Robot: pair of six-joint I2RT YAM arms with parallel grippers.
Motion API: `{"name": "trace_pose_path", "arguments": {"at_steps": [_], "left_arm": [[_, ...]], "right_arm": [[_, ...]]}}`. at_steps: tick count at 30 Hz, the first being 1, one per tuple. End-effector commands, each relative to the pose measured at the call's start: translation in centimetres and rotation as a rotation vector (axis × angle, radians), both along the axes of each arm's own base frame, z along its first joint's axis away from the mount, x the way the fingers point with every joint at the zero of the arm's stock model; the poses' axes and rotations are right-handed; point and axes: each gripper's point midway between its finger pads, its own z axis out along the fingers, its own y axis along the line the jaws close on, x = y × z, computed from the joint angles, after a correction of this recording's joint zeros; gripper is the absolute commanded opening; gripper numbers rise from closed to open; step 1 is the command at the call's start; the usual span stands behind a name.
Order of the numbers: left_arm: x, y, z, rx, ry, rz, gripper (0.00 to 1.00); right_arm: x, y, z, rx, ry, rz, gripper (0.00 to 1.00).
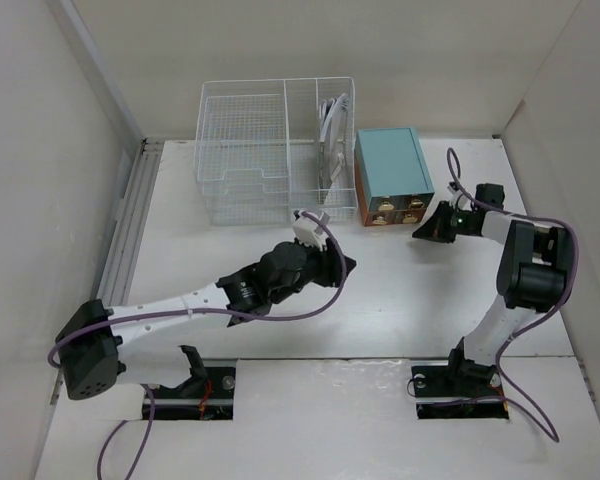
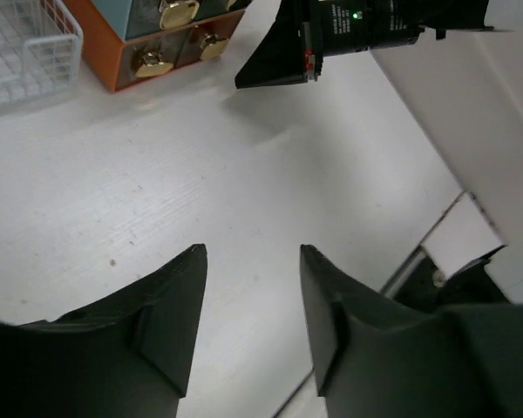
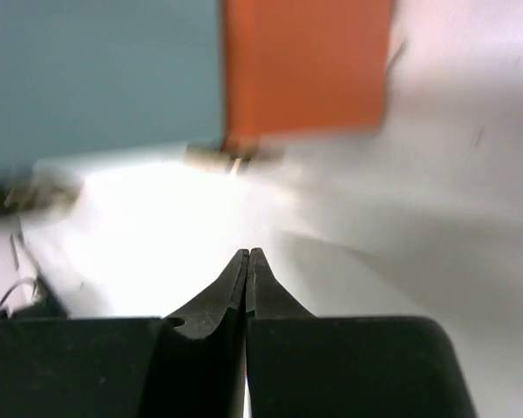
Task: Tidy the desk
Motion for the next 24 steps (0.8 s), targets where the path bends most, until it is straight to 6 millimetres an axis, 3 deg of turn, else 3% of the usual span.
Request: {"name": "trace_pose_path", "arguments": {"at_steps": [1,2,6,7,9,10,11,13,16,17,19,20,21,24], "left_arm": [[-1.1,0.5,1.7,-0.045,-0.030,-0.039,0.47],[-1.8,0.5,2.5,-0.059,-0.047,-0.068,0.68],[-2.9,1.4,3.5,-0.052,-0.087,-0.118,0.97],[-2.7,1.8,3.7,-0.049,-0.090,-0.100,1.00],[-2.5,2.8,4.3,-0.045,-0.107,-0.068,1.00],[-2.3,3.3,3.3,0.000,-0.098,-0.052,1.00],[-1.7,4.1,3.9,0.004,-0.108,-0.002,1.00],[-1.3,5.2,3.6,0.058,-0.104,0.039,1.00],[-1.0,6.5,3.9,0.079,-0.108,0.091,1.00],[-0.4,7.4,3.7,0.091,-0.102,0.116,1.00],[0.7,9.2,3.1,0.123,-0.096,0.188,1.00],[0.6,9.4,3.2,0.114,-0.088,0.191,1.00],[1.2,10.3,3.0,0.133,-0.089,0.238,1.00],[2.3,12.0,3.6,0.137,-0.057,0.319,1.00]], "right_arm": [[-3.2,0.1,3.4,0.011,0.000,0.098,0.00],[-4.0,0.3,3.7,0.014,0.007,0.118,0.00],[-6.1,0.6,6.8,-0.013,-0.062,0.211,0.00],[-5.8,0.7,8.9,-0.024,-0.133,0.231,0.00],[-5.8,0.9,11.1,-0.058,-0.198,0.260,0.00],[-4.6,0.1,13.0,-0.142,-0.291,0.281,0.06],[-4.4,0.1,14.6,-0.204,-0.358,0.296,0.14],[-3.0,-0.8,16.9,-0.374,-0.465,0.291,0.39],[-1.2,-3.0,23.6,-0.635,-0.676,0.114,0.57],[-1.3,-3.3,24.5,-0.668,-0.699,0.053,0.78],[-2.7,-4.1,30.0,-0.750,-0.846,-0.141,1.00],[-2.4,-4.2,30.6,-0.757,-0.858,-0.179,1.00],[-3.4,-4.2,32.5,-0.760,-0.898,-0.237,1.00],[-4.6,-3.6,33.2,-0.714,-0.914,-0.294,1.00]]}}
